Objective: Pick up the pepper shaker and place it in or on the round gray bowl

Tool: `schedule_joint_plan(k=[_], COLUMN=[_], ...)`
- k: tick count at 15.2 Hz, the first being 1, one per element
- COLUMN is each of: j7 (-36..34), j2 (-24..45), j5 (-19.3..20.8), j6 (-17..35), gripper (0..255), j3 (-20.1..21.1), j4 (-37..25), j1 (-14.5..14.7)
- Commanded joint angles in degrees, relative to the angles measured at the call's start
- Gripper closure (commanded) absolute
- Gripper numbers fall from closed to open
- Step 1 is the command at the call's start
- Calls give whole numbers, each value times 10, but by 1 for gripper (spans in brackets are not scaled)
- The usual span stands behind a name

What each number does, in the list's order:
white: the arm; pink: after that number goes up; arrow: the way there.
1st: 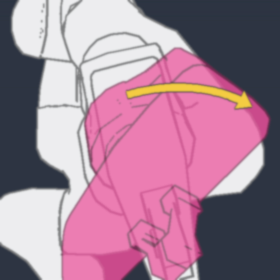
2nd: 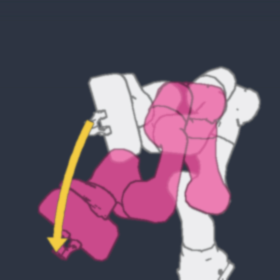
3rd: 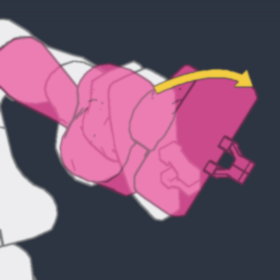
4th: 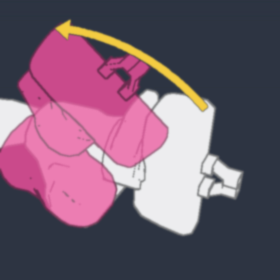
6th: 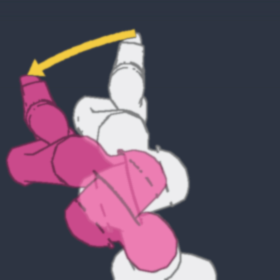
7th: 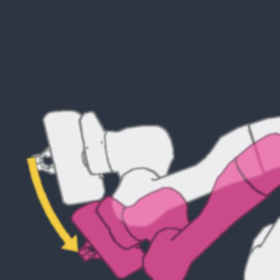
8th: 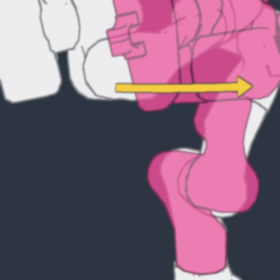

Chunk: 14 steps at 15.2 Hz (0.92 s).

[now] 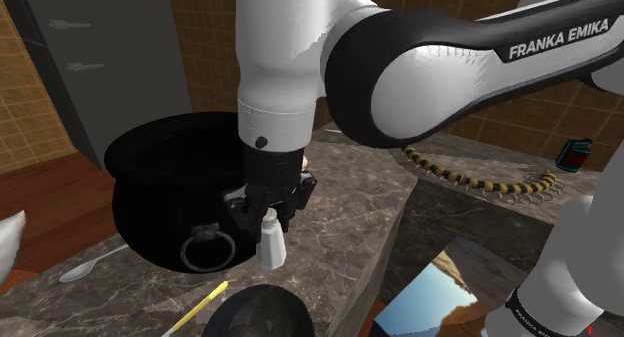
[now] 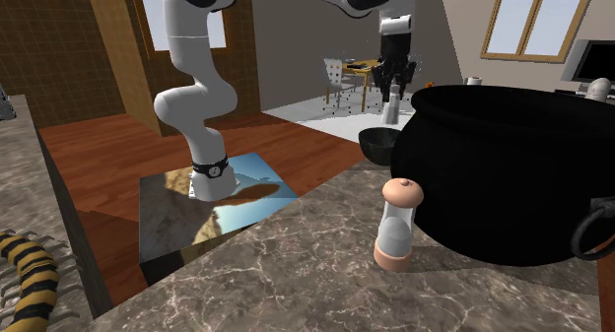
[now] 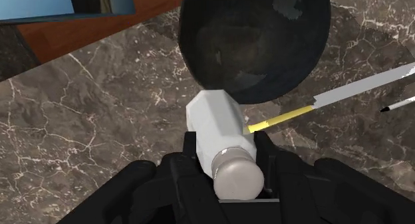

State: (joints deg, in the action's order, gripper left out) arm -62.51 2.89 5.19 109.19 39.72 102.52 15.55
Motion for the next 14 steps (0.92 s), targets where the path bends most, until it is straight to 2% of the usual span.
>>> schedule_joint_plan(k=[1, 6, 14], j7=[-33, -110, -117], j2=[11, 53, 57], j5=[10, 46, 52], j6=[-14, -42, 18], gripper=[255, 255, 255], j3=[14, 42, 39], j4=[-20, -71, -14], j1=[17, 64, 63])
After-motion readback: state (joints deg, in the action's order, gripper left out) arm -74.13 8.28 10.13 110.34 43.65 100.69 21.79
